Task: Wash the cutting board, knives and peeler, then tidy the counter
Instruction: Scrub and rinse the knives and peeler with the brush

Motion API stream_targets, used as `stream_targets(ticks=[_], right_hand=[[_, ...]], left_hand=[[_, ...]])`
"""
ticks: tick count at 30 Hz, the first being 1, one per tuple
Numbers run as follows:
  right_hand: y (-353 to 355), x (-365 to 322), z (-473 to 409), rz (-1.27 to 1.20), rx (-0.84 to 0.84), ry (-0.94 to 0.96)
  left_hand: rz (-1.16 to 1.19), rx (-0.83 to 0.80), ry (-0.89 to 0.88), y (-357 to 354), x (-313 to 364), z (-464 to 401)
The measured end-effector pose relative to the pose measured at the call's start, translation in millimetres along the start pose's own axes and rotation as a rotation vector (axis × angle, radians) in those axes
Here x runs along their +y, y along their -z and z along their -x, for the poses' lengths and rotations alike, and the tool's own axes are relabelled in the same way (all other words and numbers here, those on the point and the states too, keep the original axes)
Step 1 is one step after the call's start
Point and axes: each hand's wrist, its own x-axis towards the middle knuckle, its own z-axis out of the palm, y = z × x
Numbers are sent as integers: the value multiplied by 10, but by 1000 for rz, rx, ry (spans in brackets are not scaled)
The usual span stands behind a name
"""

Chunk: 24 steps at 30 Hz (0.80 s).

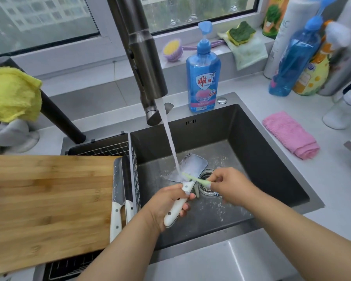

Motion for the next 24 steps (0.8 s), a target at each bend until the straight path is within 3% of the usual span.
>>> stream_targets(ticks=[3,8,13,19,24], right_hand=[[-96,-17,9,90,51,69],[77,50,-99,137,178,-24],[-73,32,51,20,56,27],[105,83,-37,130,160,-13],[16,64,33,79,43,14]], left_hand=[[12,-1,-7,-39,-18,17],[29,11,-17,-22,-23,32],[20,24,-22,17,-41,38],[10,44,-31,60,-59,69],[27,59,-35,90,-53,109]])
